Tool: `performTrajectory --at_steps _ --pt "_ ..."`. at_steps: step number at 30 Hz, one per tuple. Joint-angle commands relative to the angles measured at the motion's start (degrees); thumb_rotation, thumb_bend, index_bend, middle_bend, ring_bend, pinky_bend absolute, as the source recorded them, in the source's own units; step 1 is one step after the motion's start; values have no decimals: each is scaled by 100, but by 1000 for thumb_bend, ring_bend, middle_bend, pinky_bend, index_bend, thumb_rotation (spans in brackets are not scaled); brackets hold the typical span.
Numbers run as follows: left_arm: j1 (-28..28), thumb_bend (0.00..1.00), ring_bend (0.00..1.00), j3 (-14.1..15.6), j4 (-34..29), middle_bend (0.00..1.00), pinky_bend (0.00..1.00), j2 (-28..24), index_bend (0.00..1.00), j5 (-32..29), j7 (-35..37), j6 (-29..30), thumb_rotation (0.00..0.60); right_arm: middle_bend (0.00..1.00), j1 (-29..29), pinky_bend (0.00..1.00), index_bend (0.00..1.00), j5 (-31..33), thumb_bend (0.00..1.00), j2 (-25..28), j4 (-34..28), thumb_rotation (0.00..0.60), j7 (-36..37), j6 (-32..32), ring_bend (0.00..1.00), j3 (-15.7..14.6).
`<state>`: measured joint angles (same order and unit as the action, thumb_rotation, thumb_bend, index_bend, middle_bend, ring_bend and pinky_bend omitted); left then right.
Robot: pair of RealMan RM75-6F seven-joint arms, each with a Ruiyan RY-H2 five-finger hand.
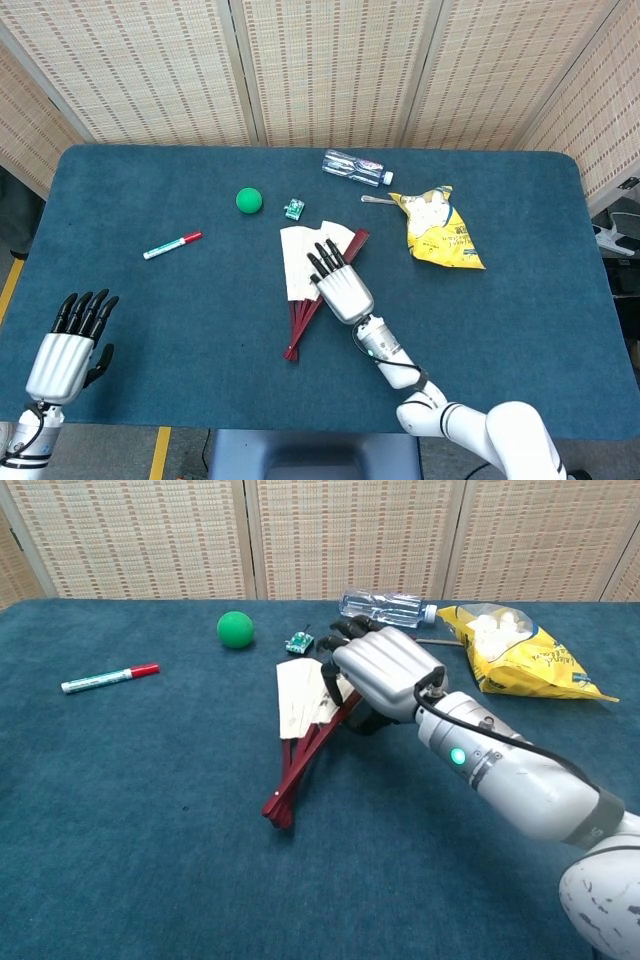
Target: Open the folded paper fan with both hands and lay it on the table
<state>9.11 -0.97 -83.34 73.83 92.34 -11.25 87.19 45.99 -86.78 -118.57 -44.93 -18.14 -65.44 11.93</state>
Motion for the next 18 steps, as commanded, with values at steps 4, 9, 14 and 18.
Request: performTrajectory --at_steps 4,9,14,18 --pt "39 473 0 19 52 0 47 23 0 56 120 -42 600 179 -72 22 809 -31 674 696 -1204 600 -319 -250 0 81" --pt "124 473 0 5 27 0 48 6 0 48 293 -169 600 193 -109 39 829 73 675 1236 -2293 600 -644 -266 0 232" --pt "237 472 0 25 -72 0 54 -69 0 94 692 -323 600 193 -95 39 829 186 675 1674 -3118 600 -1116 -264 0 410" --pt "409 472 0 20 -94 0 84 -85 0 292 1241 -375 600 193 -87 39 830 313 675 1916 -3640 600 -1331 -263 0 552"
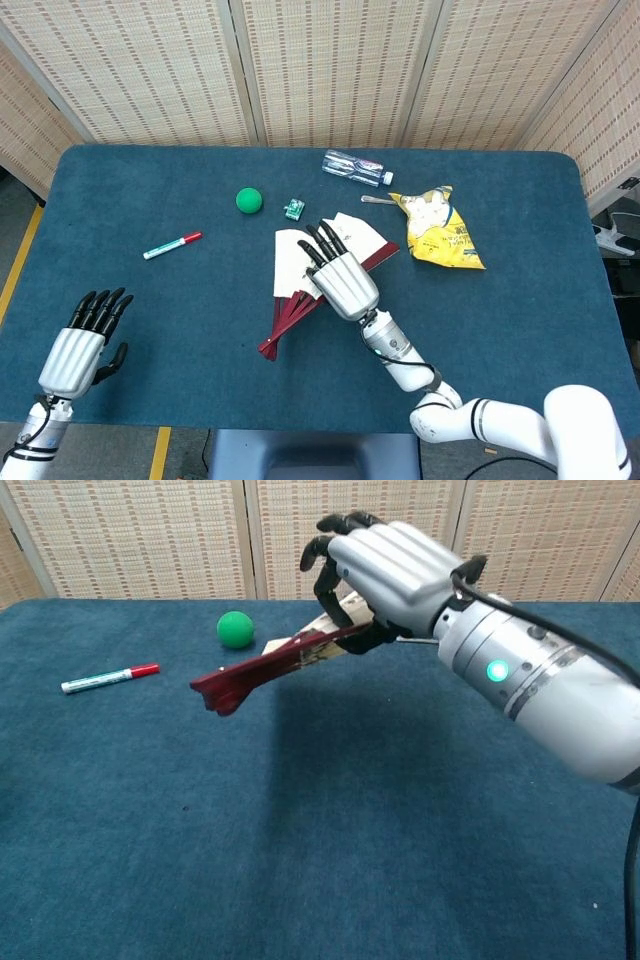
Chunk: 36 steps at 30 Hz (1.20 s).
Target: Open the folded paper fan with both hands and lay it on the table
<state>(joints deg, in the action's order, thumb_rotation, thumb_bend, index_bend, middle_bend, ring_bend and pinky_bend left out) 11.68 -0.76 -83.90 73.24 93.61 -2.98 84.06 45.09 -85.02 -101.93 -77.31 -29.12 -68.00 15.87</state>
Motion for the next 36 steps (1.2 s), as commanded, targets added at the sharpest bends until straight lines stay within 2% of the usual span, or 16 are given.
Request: performTrajectory --at_steps 1,8,13,16,23,36 --pt "228 472 0 -17 -33 0 89 -8 0 254 618 -57 600 193 4 39 830 208 675 325 -598 600 -279 7 0 211" --pt "784 444 0 -154 83 10 128 208 0 515 2248 -247 600 193 46 39 829 896 675 711 -1676 600 -469 304 0 488" --pt "1228 422 0 -258 203 0 130 489 0 333 2947 -797 600 193 212 39 829 1749 675 794 -2223 600 -653 557 0 770" --pt "1422 411 0 -368 365 0 129 718 0 244 3055 -943 600 193 381 39 826 2308 674 767 -2466 600 -761 649 0 961" --pt "1615 400 0 -411 514 0 126 1071 0 225 3218 -921 600 193 812 39 824 3018 675 566 -2575 600 -1023 527 0 1199" --pt "1923 384 0 -816 904 0 126 1613 0 -284 3102 -980 600 193 1253 39 821 3521 675 281 -2499 600 -1059 230 0 1140"
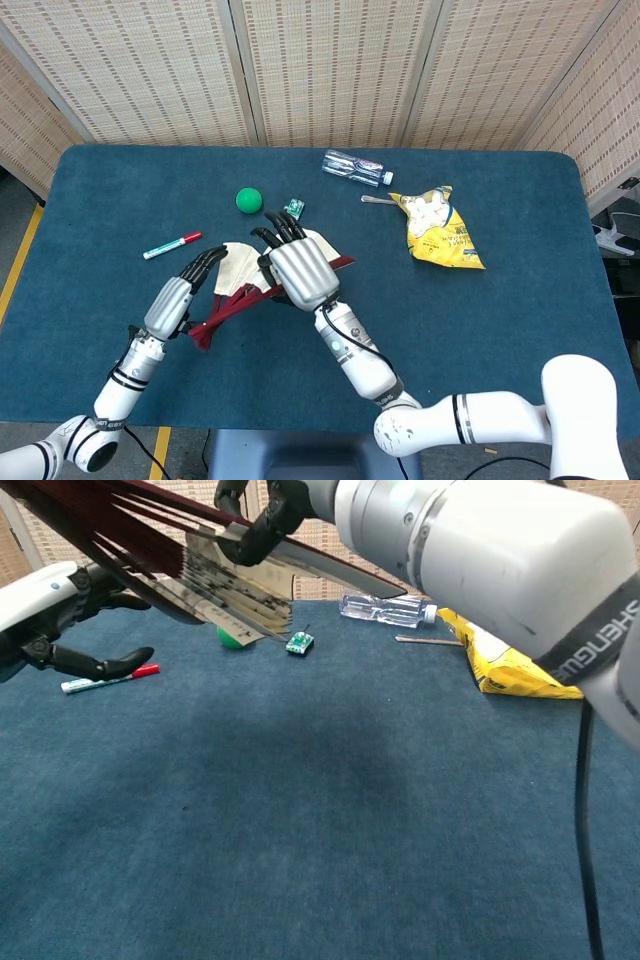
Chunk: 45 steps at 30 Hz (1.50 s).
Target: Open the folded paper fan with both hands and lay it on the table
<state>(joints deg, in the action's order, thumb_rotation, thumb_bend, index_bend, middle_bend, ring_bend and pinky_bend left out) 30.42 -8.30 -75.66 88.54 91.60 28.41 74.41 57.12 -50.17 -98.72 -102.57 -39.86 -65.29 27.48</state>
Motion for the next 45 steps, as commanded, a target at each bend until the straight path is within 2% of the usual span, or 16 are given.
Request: performTrajectory --at_steps 1,4,6,11,17,22,29,32,41,45 --pt "61 385 0 -73 101 0 126 111 0 -110 -28 -22 600 193 70 39 821 47 675 -56 39 600 28 -59 0 -27" --pt "86 383 0 -87 120 11 133 185 11 -158 108 -6 600 193 135 39 820 70 675 -130 119 600 94 -118 0 -34" --pt "88 380 0 -110 154 39 136 269 57 -181 220 64 600 193 184 39 819 110 675 -193 199 600 137 -141 0 -39" --pt "71 374 55 -203 259 201 139 489 242 -263 285 278 600 193 279 39 815 61 675 -308 373 600 286 -161 0 -69" --pt "65 387 150 -255 352 386 147 642 398 -364 270 372 600 193 348 39 809 43 675 -393 480 600 389 -205 0 -102" --pt "71 410 188 -269 379 460 150 673 463 -423 300 373 600 193 372 39 808 -2 674 -394 518 600 429 -255 0 -136" --pt "47 501 258 -360 366 569 153 725 553 -498 460 508 600 193 391 39 807 37 675 -421 606 600 478 -242 0 -215" --pt "40 579 306 -394 403 632 170 757 611 -532 424 555 600 193 394 39 806 65 675 -440 664 600 516 -223 0 -244" --pt "16 737 387 -418 511 739 209 787 701 -563 287 652 600 193 384 39 800 19 675 -383 676 600 557 -275 0 -252" --pt "-2 760 401 -472 665 759 221 802 713 -641 267 681 600 193 311 40 799 -17 674 -202 541 600 521 -335 0 -269"
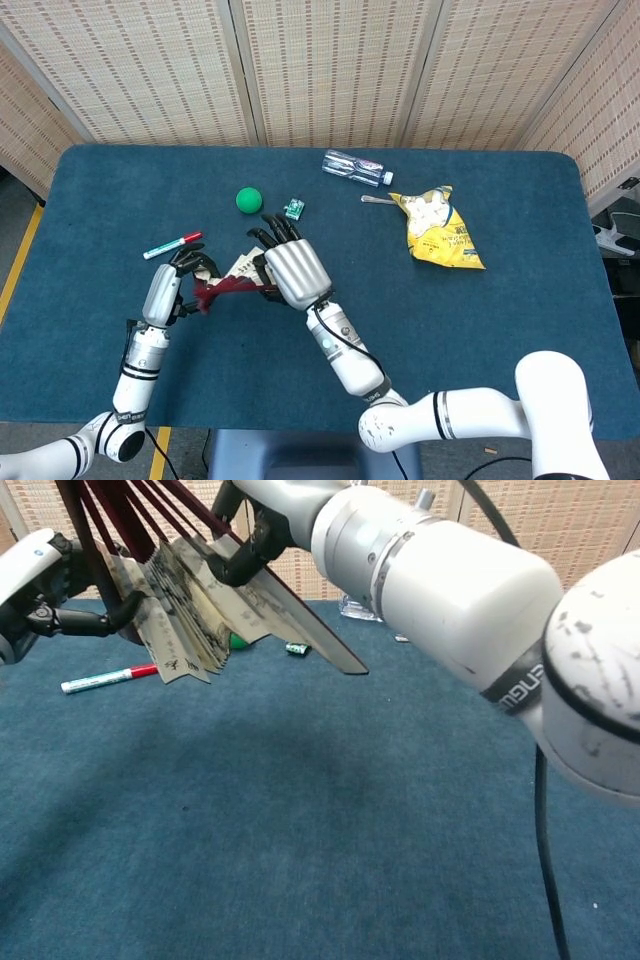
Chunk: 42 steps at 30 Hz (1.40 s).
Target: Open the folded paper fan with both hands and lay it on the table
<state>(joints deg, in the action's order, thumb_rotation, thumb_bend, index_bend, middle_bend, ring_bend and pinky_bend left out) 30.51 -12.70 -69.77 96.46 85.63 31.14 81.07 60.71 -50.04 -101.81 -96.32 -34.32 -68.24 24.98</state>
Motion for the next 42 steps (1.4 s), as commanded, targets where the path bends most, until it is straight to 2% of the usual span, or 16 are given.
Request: performTrajectory --at_steps 1,12,19,24,31,42 --pt "-13 762 403 -45 125 760 224 16 715 -62 -19 21 600 193 -71 40 799 -45 674 159 -121 600 -49 -57 0 -34" --pt "-21 764 415 -122 711 768 226 45 716 -169 -220 75 600 193 -416 40 796 -117 674 935 -636 600 -193 -159 0 -234" --pt "-2 764 418 -184 1014 768 226 68 714 -202 -667 194 600 193 -667 40 796 -417 674 1426 -910 600 -255 -246 0 -509" --pt "4 763 419 -202 1088 767 225 81 714 -207 -710 231 600 193 -727 39 796 -496 675 1534 -958 600 -259 -263 0 -578" --pt "53 761 421 -298 1713 765 221 261 713 -198 -1147 536 600 193 -992 39 790 -979 674 1934 -1160 600 -291 -406 0 -878" --pt "94 761 424 -233 2525 763 223 524 710 -178 -1217 685 600 193 -1322 40 781 -1819 675 2022 -961 600 -67 -669 0 -1195"
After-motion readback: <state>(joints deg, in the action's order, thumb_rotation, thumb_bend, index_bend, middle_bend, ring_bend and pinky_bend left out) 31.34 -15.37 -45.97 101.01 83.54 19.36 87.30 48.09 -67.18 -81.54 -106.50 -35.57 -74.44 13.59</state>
